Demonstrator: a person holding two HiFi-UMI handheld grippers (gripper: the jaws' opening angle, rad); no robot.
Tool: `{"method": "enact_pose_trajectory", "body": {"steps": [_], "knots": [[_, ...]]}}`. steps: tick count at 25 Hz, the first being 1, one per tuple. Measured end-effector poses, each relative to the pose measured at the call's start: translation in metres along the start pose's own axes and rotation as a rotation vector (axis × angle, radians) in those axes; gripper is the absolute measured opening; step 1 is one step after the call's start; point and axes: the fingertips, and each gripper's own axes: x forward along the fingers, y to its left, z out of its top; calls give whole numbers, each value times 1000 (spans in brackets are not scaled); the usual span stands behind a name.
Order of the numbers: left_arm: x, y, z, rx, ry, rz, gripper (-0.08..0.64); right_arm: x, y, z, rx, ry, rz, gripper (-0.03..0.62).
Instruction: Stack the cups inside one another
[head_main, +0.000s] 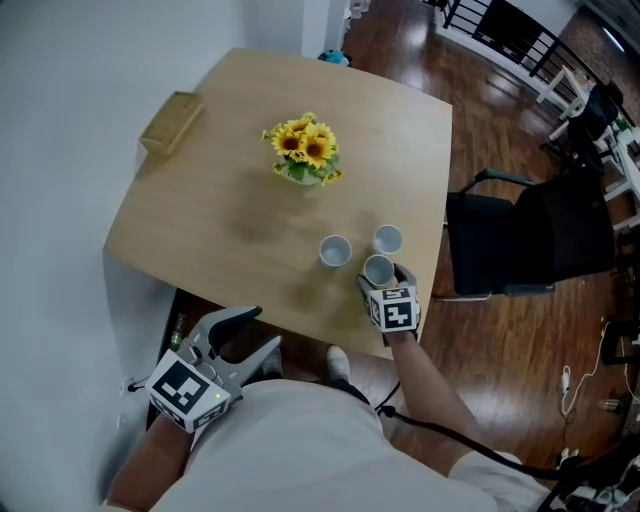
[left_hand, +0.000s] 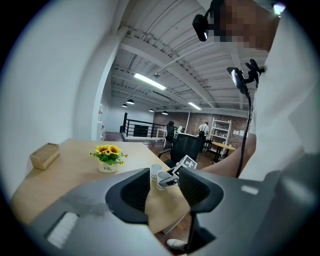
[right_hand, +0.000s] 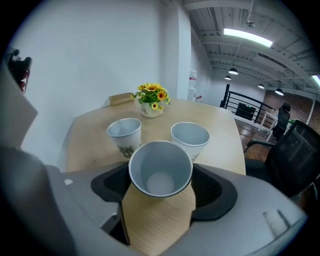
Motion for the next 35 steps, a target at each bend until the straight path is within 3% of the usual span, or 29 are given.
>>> {"method": "enact_pose_trajectory", "body": {"steps": [10,18,25,35], "knots": [[12,4,4,-16,-22,-54,193,-61,-11,-3,58,-2,-12,360],[48,-17,13,-11,-54,-104,193,-105,-50,66,-23,-132,22,359],[53,-23,12,-26,-57,-71,193,-91,-55,107,-95,-190,83,359],[39,-18,6,-67,-60,40,193,-38,-49,106,-171,-130,147,359]]}}
